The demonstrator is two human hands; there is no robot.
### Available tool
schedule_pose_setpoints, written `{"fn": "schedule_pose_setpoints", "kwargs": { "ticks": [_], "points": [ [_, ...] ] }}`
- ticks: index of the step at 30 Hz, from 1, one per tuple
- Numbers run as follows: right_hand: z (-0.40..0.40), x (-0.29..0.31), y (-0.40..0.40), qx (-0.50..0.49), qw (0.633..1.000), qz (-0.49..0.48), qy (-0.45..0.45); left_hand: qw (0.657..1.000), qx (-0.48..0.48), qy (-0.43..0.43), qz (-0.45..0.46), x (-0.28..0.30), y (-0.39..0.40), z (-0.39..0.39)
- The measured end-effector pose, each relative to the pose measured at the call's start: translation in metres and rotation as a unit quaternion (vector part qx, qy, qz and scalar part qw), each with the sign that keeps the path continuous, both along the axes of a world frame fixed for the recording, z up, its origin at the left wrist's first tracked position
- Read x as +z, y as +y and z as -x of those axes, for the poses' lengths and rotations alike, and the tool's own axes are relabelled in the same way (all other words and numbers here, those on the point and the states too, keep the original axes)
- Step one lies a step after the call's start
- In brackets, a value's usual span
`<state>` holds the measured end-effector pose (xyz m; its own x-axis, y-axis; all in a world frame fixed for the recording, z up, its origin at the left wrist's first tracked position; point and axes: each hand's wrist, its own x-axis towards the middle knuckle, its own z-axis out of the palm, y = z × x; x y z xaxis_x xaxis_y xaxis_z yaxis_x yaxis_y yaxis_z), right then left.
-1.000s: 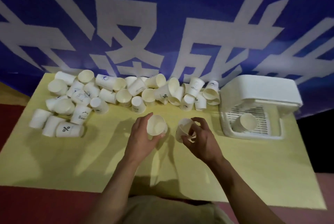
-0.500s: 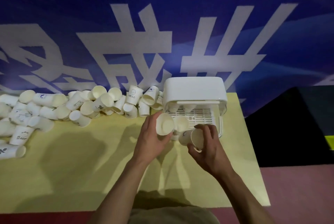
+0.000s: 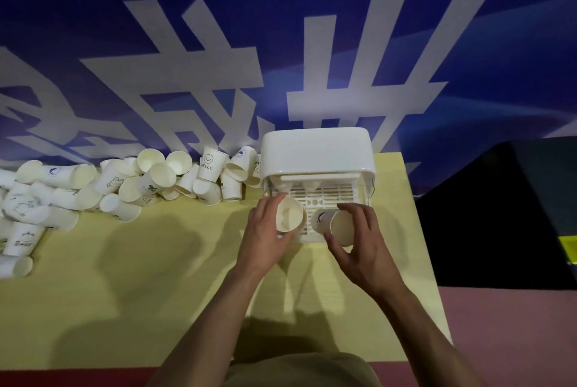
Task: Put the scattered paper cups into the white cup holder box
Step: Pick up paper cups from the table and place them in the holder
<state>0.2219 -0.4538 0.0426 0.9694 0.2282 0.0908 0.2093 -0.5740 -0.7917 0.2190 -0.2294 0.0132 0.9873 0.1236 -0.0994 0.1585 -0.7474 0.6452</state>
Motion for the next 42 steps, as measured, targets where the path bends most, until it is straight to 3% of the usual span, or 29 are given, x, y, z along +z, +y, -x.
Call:
{"fn": "schedule_pose_setpoints", "kwargs": {
  "ticks": [6,14,20,30,37,42],
  "points": [
    [-0.016,0.001,-0.001,0.026,1.000,0.006,-0.004,0.997,0.008,0.077,-0.003,-0.023,-0.010,-0.009],
    [-0.032,0.006,0.021,0.079,0.997,0.020,-0.012,0.995,0.006,0.099,0.010,-0.035,-0.007,-0.013],
    [-0.043,-0.007,0.038,0.122,0.992,0.038,-0.017,0.996,0.021,0.080,0.046,-0.032,0.002,0.006],
    [-0.057,-0.055,0.073,0.170,0.964,0.204,-0.008,0.995,0.037,0.067,0.058,-0.032,0.029,0.046],
    [-0.049,-0.062,0.080,0.158,0.965,0.205,0.030,0.995,0.050,0.057,0.066,-0.026,0.040,0.076],
    [-0.028,-0.050,0.078,0.117,0.977,0.177,-0.003,0.995,0.055,0.040,0.079,-0.020,0.053,0.103]
  ]
}}
